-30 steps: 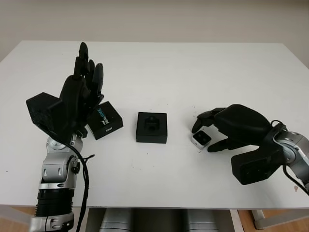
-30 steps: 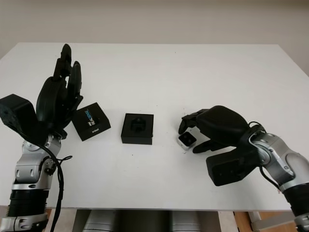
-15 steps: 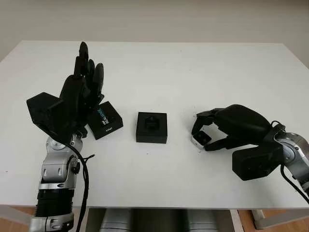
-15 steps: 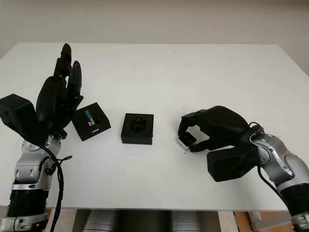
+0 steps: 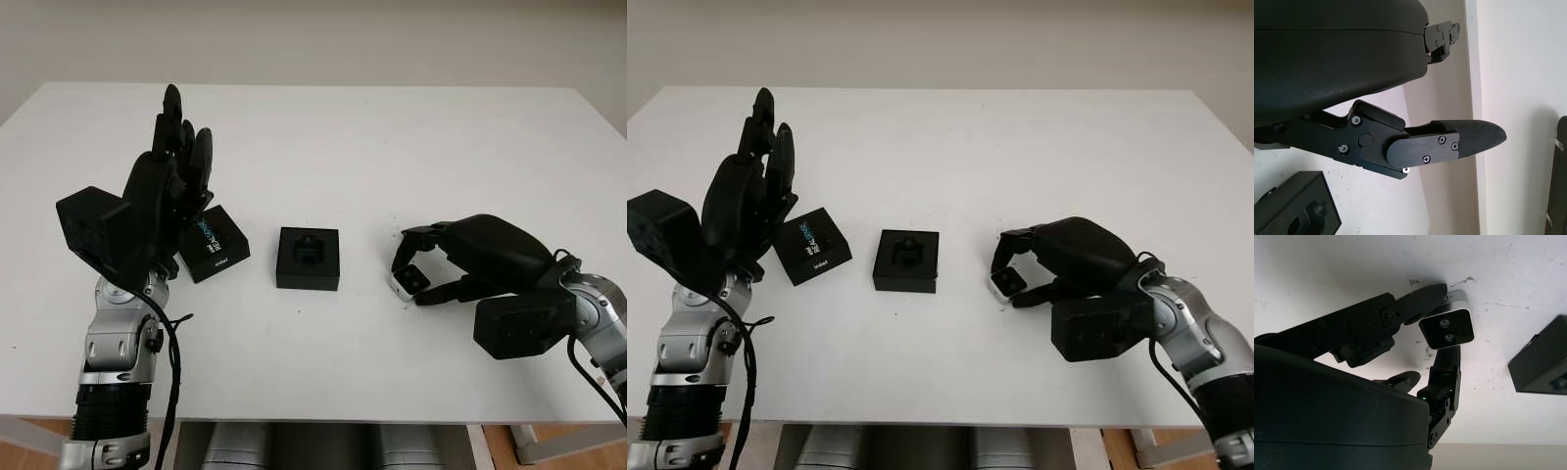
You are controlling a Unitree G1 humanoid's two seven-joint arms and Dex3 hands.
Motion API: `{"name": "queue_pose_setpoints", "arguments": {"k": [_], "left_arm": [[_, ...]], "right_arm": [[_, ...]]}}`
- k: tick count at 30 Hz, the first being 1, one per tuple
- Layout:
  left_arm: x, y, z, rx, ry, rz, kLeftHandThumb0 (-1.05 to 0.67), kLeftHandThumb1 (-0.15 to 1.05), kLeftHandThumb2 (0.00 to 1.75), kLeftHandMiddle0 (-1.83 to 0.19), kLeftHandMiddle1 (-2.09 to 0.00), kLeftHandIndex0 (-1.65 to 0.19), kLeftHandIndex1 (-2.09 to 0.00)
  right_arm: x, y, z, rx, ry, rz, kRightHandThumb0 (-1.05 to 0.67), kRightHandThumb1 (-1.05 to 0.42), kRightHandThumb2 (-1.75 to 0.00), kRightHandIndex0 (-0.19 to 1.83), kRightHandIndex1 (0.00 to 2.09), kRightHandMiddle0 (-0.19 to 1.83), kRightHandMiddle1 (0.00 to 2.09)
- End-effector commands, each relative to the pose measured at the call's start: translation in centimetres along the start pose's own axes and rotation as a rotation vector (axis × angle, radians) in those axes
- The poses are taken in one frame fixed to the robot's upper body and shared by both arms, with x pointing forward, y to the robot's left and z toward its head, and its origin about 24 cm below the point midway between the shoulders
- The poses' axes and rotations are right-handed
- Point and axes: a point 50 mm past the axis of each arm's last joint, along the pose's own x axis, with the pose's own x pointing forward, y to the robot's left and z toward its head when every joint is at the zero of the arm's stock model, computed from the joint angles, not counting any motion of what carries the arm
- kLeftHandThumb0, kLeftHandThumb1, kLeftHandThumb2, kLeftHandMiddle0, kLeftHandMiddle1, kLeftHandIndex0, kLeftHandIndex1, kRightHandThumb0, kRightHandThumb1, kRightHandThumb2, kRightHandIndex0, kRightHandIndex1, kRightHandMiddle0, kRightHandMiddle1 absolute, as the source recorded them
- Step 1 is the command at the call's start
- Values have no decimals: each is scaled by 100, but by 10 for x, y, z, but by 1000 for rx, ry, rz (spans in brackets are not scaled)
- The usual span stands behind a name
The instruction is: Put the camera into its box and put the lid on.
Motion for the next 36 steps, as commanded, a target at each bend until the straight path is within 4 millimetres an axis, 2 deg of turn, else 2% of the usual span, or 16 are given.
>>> {"name": "queue_pose_setpoints", "arguments": {"k": [1,4,9,27,32,36], "left_arm": [[-1,0,3,2,-12,-2,-73,105,55,19,0,19,0],[-2,1,3,2,-11,-2,-73,105,54,19,0,19,0],[-3,1,3,2,-8,1,-74,105,54,19,0,19,0],[-3,3,1,10,6,-10,-73,105,52,19,-1,19,0],[-2,4,2,17,6,-16,-73,105,53,19,0,19,0],[-2,4,2,24,5,-11,-73,105,53,19,0,19,0]], "right_arm": [[1,-2,-2,110,14,-32,-35,-91,-5,43,6,47,126],[2,-2,-5,290,53,-49,-37,-92,-6,36,3,40,139],[3,-6,-5,407,95,-56,-40,-92,-5,30,1,38,146],[6,-8,9,528,55,-213,-38,-98,-6,24,3,29,158],[15,-9,20,512,20,-295,-42,-96,-5,23,3,34,159],[28,-8,30,549,-21,-353,-39,-95,-5,18,2,36,159]]}}
